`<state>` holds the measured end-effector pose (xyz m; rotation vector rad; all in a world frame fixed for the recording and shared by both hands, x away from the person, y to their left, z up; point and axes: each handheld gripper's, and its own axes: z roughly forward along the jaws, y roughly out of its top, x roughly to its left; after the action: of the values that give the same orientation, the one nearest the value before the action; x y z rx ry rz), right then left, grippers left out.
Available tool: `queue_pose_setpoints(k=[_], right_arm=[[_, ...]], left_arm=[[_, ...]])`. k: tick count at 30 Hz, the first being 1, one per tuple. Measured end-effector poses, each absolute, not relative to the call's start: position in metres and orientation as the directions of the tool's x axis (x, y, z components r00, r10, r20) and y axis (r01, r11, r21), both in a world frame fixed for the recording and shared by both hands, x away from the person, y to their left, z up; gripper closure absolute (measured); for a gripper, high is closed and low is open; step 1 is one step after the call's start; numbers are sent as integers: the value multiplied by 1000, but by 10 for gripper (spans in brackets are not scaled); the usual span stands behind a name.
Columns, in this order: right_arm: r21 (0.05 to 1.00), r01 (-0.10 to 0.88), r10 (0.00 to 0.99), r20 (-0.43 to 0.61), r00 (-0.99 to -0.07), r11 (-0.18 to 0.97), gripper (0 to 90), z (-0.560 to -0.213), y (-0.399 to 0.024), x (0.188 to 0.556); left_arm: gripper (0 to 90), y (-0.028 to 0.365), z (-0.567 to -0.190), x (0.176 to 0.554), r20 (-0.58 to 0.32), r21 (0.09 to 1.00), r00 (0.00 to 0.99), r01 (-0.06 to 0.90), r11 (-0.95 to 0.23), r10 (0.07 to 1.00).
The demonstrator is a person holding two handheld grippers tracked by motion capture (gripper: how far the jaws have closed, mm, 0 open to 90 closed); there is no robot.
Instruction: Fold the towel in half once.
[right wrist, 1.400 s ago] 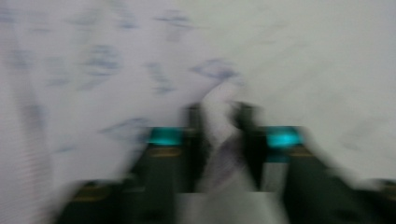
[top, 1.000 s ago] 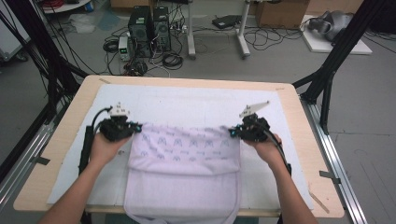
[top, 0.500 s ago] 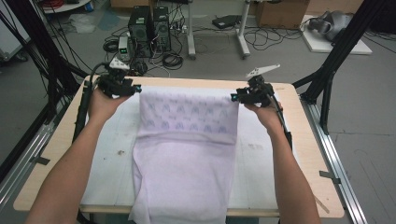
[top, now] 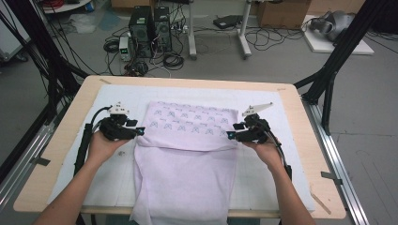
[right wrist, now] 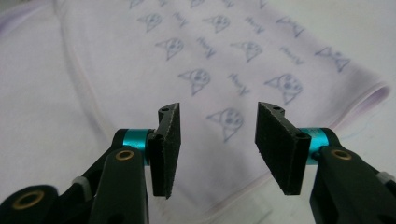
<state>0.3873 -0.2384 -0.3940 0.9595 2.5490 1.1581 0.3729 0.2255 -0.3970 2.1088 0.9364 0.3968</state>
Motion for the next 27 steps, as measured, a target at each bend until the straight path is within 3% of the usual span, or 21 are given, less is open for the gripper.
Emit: queue_pose_setpoints(k=[10,16,22,24,27], right_arm=[[714,448,580,73,-811,537,458,-399,-233,345],[757,394,549,57,-834,520,463,-397,-228,324],[767,391,524,84,-848,509,504,-408,-226,304],[774,379,499,96,-861,506,557,-413,-227,291],[758,382,486,99,-868,529,565,-424,-230,277]], left_arm=[[512,228,-406,328,-30,776,726,449,-442,687],[520,228,-410,308,-45,796,745,429,-427,665],[567,220,-417,288,-20,787,787,393,-476,617],[567,221,-420,284,-41,786,800,395,-475,598],[570,222,-427,278,-55,777,807,404,-482,587]])
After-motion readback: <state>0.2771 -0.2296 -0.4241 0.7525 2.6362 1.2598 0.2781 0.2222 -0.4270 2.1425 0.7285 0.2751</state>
